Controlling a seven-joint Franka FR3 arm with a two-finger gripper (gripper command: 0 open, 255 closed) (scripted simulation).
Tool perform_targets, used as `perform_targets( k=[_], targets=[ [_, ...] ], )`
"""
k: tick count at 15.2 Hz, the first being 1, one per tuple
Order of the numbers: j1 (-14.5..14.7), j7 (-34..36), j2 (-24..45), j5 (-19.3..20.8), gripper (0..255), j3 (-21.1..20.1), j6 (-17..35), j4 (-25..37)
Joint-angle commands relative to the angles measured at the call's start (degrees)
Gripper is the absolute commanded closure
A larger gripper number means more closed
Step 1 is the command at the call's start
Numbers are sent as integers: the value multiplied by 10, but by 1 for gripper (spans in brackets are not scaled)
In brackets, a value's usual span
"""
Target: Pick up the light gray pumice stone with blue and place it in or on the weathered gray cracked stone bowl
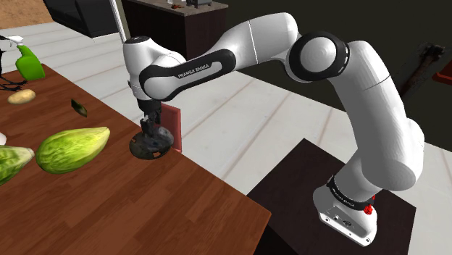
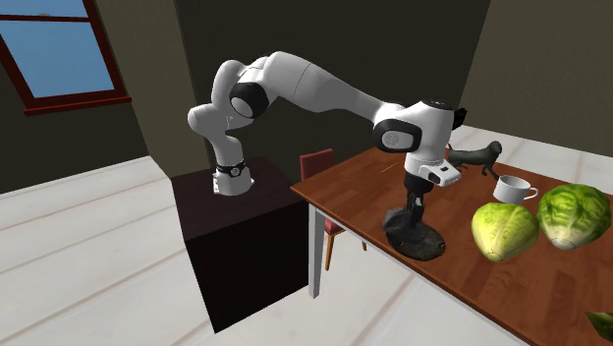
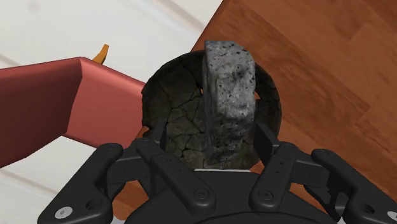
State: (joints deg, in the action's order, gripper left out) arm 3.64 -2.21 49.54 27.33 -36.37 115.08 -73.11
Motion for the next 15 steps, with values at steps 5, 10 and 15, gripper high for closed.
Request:
perform_targets(
  k=[5,10,15],
  targets=[
    [-1,-2,-9,-4,0,-4,-13,5],
    [-3,-9,-30,-16,0,-13,-51,24],
    [-3,-9,-30,-16,0,-13,-51,24]
  ],
)
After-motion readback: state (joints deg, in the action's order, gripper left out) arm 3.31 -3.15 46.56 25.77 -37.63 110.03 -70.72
